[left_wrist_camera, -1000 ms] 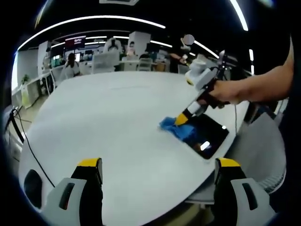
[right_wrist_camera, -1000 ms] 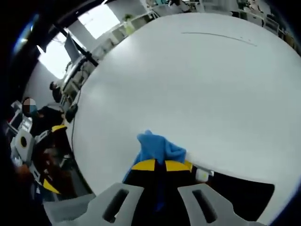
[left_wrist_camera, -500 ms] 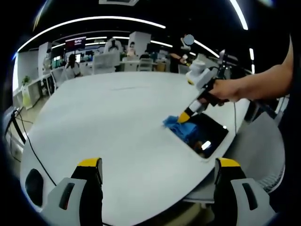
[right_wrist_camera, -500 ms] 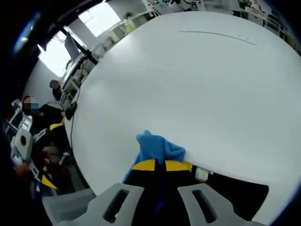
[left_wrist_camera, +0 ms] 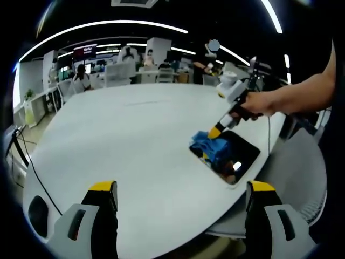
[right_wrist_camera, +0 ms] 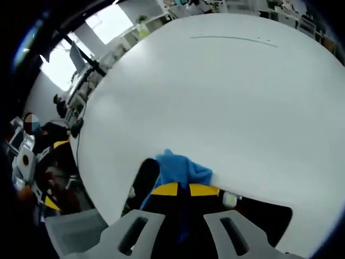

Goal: Wipe the mirror surface with the cleaning cloth until all visible marks leave the cleaned area.

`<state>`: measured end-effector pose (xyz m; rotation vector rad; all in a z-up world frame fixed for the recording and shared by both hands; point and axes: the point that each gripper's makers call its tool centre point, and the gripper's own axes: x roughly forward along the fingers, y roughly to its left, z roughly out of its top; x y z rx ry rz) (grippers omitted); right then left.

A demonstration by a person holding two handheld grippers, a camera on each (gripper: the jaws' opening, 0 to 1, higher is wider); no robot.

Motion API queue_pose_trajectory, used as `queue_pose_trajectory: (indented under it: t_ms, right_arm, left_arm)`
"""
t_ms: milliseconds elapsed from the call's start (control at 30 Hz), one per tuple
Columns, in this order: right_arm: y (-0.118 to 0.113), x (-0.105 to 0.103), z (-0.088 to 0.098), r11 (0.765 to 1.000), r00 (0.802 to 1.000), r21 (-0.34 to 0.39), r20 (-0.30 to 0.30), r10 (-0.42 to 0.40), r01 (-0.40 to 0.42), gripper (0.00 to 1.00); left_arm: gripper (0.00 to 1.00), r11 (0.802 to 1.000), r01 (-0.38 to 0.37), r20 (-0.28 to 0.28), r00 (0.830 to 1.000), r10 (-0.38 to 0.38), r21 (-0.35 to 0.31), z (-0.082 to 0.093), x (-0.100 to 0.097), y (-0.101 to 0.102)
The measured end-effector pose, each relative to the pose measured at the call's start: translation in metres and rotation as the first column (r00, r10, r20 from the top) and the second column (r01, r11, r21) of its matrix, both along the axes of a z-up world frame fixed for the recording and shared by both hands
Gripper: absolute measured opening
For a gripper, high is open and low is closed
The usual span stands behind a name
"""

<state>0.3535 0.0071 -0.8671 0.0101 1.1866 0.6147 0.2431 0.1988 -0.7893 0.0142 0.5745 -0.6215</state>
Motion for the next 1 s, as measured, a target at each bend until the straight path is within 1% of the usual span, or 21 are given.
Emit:
queue_pose_trajectory:
  t_ms: [100,167,367,433,500,600,667,1000]
  right_arm:
    - [0.002,-0.001,0.0,1.0,1.0,-0.022,0.028,0.006,-0.006,0.0]
    - [0.002,-0.005,0.0,0.999,0.999,-0.032,0.035,0.006,-0.005,0.0]
    - [-0.001,-0.018,-0.001,1.0,0.999,-0.017,0.036,-0.016,0.016,0.0]
    - [0.0,-0.026,-0.001,1.0,0.999,-0.014,0.037,-0.013,0.013,0.0]
    - [0.001,-0.034,-0.001,1.0,0.999,-0.01,0.039,-0.011,0.012,0.0]
    - [0.003,-0.046,-0.001,1.0,0.999,-0.006,0.042,-0.01,0.011,0.0]
    - [0.004,-0.055,-0.001,1.0,0.999,0.011,0.041,-0.02,0.019,0.0]
    - [0.004,-0.089,-0.001,0.999,0.999,0.048,0.03,-0.018,0.017,0.0]
  left_arm:
    - [1.0,1.0,-0.004,0.002,1.0,0.004,0.001,0.0,-0.002,0.001]
    - [1.0,1.0,-0.006,0.001,1.0,0.006,0.003,0.0,-0.003,0.001]
    - [1.0,1.0,-0.01,0.006,1.0,0.01,0.008,-0.002,-0.007,0.0]
    - [1.0,1.0,-0.024,0.021,1.0,0.023,0.015,0.0,-0.005,0.001]
    - [1.0,1.0,-0.031,0.019,0.999,0.031,0.003,-0.001,-0.005,0.0]
    - [1.0,1.0,-0.026,0.022,0.999,0.026,0.003,0.0,-0.006,-0.005]
    - [1.0,1.0,-0.022,0.022,1.0,0.022,0.001,0.0,-0.006,-0.007]
    - [1.0,1.0,-0.019,0.027,0.999,0.019,0.002,0.002,-0.005,-0.008]
